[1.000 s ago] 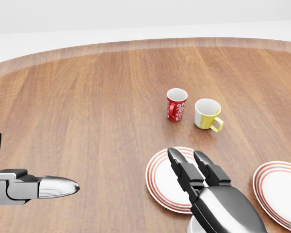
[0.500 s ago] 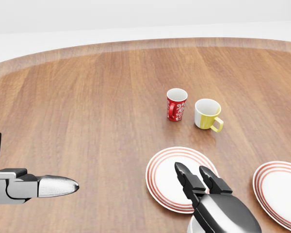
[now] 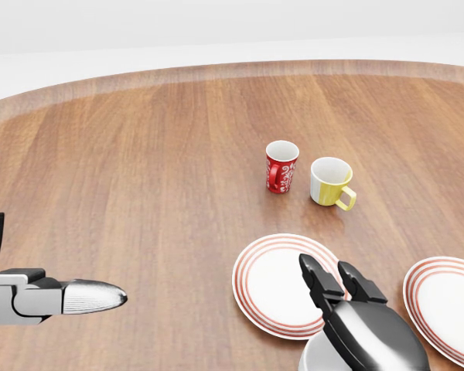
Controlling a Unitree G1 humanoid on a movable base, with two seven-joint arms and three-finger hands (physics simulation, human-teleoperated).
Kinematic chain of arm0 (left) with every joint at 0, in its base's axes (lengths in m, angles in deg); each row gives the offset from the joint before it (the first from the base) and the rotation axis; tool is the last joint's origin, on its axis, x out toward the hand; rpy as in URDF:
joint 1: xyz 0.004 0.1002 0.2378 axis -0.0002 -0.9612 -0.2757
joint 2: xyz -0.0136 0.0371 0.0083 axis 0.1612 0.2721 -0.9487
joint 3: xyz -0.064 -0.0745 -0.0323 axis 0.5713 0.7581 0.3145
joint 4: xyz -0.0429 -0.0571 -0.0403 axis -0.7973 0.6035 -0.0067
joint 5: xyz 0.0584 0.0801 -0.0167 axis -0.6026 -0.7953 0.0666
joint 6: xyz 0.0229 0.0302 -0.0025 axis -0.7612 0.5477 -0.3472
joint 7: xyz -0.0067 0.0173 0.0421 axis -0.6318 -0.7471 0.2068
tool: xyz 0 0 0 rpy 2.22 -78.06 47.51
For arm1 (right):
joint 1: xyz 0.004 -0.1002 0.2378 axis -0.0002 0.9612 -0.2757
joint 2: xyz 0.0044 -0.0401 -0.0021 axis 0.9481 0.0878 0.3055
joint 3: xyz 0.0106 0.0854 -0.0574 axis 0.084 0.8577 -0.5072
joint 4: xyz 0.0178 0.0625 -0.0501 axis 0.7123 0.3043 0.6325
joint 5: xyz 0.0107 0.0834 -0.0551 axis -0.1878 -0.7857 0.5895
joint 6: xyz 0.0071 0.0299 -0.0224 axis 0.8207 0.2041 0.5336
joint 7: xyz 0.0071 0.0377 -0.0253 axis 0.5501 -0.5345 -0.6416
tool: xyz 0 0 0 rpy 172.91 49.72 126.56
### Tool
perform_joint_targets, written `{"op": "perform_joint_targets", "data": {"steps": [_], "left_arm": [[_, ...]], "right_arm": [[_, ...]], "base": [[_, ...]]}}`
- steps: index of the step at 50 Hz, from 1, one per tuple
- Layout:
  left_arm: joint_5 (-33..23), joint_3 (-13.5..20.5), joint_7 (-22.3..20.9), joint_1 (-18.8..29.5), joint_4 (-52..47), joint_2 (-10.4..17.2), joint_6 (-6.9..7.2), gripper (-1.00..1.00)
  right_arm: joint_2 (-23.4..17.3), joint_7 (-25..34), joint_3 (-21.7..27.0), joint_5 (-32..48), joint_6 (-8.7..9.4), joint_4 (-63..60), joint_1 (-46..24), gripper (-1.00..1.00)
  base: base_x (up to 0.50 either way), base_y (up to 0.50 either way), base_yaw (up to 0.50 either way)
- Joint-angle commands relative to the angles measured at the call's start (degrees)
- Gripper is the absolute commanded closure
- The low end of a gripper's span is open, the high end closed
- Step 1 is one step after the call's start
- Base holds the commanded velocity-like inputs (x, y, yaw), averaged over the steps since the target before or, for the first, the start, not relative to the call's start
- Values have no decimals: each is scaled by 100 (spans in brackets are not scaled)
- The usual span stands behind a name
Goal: Put the white mug on the left plate.
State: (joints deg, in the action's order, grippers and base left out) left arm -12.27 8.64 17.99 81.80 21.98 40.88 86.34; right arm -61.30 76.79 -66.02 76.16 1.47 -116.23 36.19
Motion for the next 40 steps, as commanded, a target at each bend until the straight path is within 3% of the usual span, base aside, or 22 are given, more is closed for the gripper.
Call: {"op": "perform_joint_targets", "data": {"steps": [1, 40], "left_arm": [[-18, -13, -9, -17, 16, -5, 0, -100], [-38, -50, -26, -61, -18, -24, 0, -100]], "right_arm": [[3, -112, 96, 18, 0, 359, -169, -100], [-138, -416, 360, 29, 0, 1139, -546, -100]], "base": [[0, 0, 0], [0, 0, 0]]}}
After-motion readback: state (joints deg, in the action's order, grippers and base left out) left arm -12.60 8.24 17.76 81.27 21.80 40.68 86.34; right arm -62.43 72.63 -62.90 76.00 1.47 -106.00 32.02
